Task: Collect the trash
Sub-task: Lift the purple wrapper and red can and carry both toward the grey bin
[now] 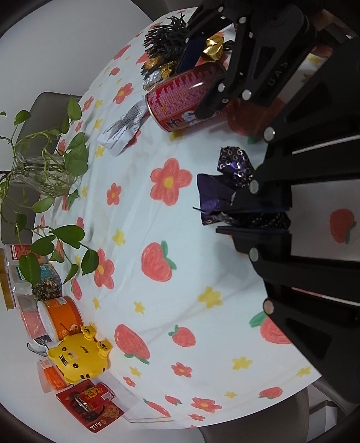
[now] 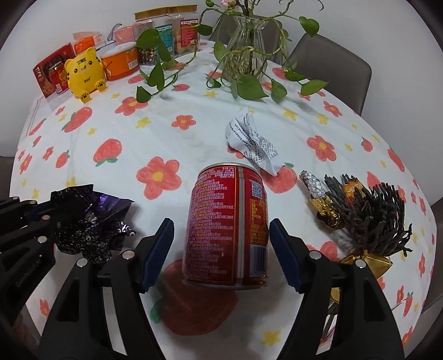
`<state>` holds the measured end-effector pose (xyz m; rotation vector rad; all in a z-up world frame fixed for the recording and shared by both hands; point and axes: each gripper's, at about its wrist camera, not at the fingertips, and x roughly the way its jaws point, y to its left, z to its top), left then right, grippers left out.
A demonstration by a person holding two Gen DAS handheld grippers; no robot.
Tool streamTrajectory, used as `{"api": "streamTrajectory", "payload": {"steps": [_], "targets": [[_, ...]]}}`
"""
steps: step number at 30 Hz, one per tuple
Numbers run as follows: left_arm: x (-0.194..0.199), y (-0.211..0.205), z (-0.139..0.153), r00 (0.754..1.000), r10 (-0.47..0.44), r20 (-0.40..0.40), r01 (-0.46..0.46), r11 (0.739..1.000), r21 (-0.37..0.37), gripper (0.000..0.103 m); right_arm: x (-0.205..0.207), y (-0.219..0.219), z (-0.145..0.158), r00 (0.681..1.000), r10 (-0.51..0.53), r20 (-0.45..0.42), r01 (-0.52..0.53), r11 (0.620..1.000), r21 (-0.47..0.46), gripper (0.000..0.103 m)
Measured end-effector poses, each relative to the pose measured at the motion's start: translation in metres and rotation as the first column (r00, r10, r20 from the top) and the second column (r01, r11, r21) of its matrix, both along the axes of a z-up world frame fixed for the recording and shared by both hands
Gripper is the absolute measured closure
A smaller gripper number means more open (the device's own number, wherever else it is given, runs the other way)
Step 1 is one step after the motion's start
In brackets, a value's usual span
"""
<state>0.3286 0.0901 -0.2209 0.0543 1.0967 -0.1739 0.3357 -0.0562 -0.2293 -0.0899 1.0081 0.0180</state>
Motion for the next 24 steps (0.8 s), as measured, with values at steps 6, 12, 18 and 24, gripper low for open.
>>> {"api": "streamTrajectory", "payload": {"steps": [6,12,18,24], "targets": [[-0.003,0.002,0.0,1.0,0.005,-0.003,-0.005,1.0,0.006,0.095,0.012,-0.008,-0.013,0.999,-0.034,-0.029,0.033,0.999,-0.039,0.035],[-0.003,0.0,-0.001,1.0,0.006,0.003,-0.006,1.0,0.025,0.095,0.013,-0.012,-0.019,0.999,-0.026,-0.024,0.025,0.998,-0.062,0.038],[-0.008,-0.003,0.008,1.0,0.013,0.018,-0.014,0.999,0.032,0.095,-0.004,-0.007,-0.007,1.0,-0.002,-0.013,0.001,1.0,-0.03,0.038],[-0.028,-0.004,0.021,0.999,0.019,0.031,-0.02,0.999,0.039,0.095,-0.032,-0.001,0.021,0.999,0.036,0.017,-0.036,0.999,-0.015,0.038]]}}
